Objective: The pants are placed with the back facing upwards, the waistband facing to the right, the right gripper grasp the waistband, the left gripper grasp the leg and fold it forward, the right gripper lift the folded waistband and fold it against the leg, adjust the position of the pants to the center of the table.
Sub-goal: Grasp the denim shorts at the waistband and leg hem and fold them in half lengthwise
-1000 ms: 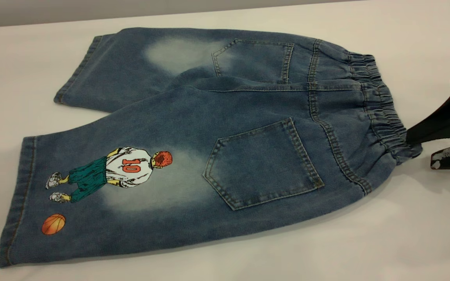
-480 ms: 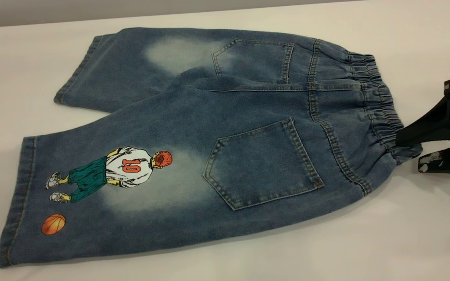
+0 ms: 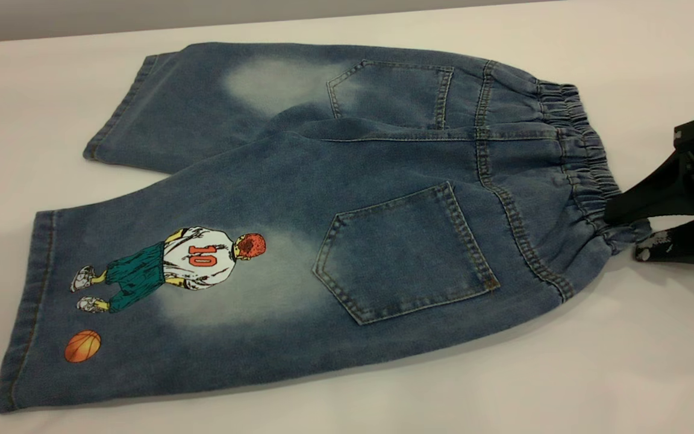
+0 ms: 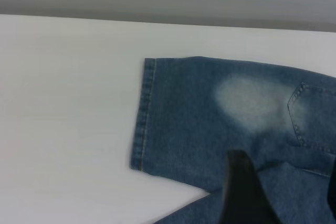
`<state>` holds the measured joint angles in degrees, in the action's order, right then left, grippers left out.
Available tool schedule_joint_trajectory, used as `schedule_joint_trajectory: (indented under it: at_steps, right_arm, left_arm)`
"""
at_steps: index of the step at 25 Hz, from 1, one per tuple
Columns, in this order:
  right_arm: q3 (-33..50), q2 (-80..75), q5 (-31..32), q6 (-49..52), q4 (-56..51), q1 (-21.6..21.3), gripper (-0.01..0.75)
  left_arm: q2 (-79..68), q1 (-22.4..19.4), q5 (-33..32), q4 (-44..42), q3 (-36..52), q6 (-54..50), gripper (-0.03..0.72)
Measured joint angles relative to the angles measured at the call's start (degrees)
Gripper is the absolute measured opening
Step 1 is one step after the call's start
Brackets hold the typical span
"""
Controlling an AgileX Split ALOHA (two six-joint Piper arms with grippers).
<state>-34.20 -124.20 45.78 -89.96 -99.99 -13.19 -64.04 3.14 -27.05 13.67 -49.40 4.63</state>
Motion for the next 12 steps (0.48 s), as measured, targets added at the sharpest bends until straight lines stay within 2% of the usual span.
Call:
schedule_joint_trajectory:
  at_steps: [2,8,10,12]
  right_arm:
    - [0.0,0.0,0.04,0.0,0.0,0.0,0.296]
    - [0.0,0.0,1.63,0.0,0.0,0.0,0.077]
    - [0.0,0.0,1.63,0.0,0.0,0.0,0.034]
    - [0.0,0.0,1.57,0.0,0.0,0.0,0.027]
  left_arm:
    - [0.0,0.0,0.0,0.0,0.0,0.0,0.36]
    - [0.0,0.0,0.0,0.0,0.0,0.0,0.36]
    - [0.0,0.0,-0.05,0.0,0.0,0.0,0.36]
    - [0.0,0.0,-0.42,0.0,0.0,0.0,0.36]
